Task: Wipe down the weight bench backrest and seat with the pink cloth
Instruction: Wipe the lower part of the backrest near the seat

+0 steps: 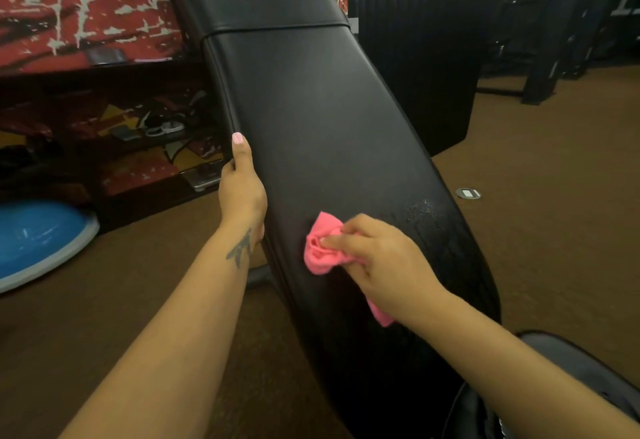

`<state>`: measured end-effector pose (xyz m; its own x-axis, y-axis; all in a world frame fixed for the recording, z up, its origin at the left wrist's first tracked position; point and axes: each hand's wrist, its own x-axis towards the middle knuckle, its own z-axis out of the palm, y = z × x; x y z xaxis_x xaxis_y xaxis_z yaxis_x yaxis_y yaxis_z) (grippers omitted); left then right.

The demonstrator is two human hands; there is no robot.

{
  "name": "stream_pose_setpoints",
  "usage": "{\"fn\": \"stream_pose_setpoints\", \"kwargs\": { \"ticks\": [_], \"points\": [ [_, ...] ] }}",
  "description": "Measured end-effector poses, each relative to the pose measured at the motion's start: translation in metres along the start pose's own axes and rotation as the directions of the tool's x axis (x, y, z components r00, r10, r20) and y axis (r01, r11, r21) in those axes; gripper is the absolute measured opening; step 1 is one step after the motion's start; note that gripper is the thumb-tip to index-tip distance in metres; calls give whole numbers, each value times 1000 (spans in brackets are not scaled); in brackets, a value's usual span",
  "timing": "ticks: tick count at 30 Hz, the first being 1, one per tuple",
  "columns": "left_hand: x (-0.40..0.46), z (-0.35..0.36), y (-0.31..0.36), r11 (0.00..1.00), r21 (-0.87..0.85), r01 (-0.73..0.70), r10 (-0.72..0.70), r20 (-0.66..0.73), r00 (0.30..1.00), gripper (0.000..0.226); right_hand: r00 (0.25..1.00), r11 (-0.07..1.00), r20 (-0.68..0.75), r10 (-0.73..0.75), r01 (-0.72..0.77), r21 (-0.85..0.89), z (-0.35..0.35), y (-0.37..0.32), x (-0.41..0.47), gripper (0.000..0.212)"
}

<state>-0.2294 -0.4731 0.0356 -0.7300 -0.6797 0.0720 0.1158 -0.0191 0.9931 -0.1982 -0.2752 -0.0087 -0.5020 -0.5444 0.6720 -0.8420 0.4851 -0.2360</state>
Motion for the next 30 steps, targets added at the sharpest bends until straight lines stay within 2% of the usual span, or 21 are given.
{"fn": "stream_pose_setpoints", "kwargs": {
  "ticks": [5,9,12,15,18,23,27,30],
  "points": [
    [0,0,0,1000,-4,-2,2,-2,1000,83,987,987,-47,156,-158,-38,-9,34,-5,32],
    [-4,0,1,1000,-15,-4,4,7,1000,79,950,955,-149,274,-287,-73,-9,39,33,26],
    [-4,0,1,1000,-17,-6,5,-8,1000,91,963,974,-161,217,-223,-24,-3,23,45,25],
    [-4,0,1,1000,-13,-18,18,-15,1000,81,991,998,-120,63,-65,-10,4,8,26,26],
    [-3,0,1,1000,-23,-8,8,-7,1000,87,999,999,-42,18,-20,-27,4,6,-4,27],
    [-2,-1,0,1000,-17,-8,8,1,1000,65,983,984,-81,166,-170,-50,-7,39,-15,34],
    [-2,-1,1,1000,-11,-9,9,2,1000,67,938,941,-160,309,-325,-90,-10,50,21,27],
    [-2,0,0,1000,-13,-12,12,5,1000,63,949,961,-172,265,-276,-38,-6,40,40,26]
  ]
}}
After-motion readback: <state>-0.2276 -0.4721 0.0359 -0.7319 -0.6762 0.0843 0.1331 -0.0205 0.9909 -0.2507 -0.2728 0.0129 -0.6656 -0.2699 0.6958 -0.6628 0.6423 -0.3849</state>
